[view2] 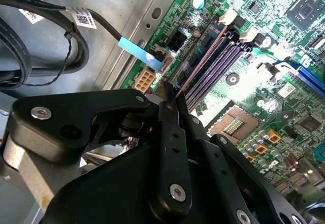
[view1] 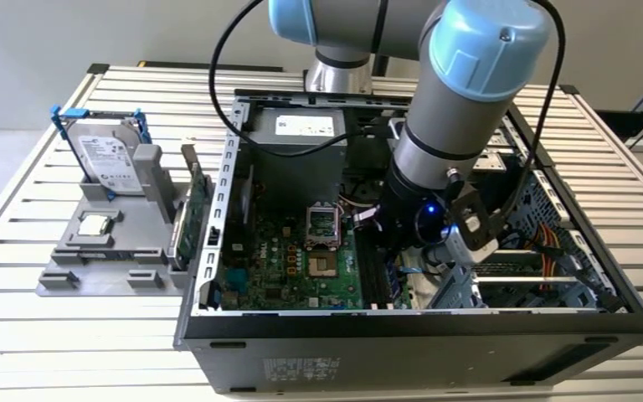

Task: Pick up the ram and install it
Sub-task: 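Insert the ram into the slot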

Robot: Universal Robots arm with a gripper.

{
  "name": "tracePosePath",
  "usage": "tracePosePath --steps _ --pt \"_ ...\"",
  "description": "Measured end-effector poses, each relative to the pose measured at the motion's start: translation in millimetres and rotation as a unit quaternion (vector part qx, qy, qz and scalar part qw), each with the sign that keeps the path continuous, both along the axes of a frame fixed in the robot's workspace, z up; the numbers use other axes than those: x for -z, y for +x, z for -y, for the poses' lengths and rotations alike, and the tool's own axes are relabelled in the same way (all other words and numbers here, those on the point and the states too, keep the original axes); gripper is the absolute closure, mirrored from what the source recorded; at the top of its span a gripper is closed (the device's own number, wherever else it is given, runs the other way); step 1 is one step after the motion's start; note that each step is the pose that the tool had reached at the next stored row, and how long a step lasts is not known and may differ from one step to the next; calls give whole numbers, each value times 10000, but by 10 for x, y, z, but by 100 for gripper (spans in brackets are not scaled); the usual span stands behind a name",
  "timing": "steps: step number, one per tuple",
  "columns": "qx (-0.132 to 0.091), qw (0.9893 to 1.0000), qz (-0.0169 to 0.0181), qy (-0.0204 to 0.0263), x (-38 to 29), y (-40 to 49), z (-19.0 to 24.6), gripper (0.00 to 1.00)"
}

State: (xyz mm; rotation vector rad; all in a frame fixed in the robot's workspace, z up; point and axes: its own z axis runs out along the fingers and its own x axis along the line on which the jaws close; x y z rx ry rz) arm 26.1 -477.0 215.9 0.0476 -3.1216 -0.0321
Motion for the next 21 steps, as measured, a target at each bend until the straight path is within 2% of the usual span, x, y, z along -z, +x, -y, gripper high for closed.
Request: tracePosePath --steps 9,21 --pt "3 10000 -1 1 16 4 -19 100" --pt "28 10000 -15 1 27 37 -20 100"
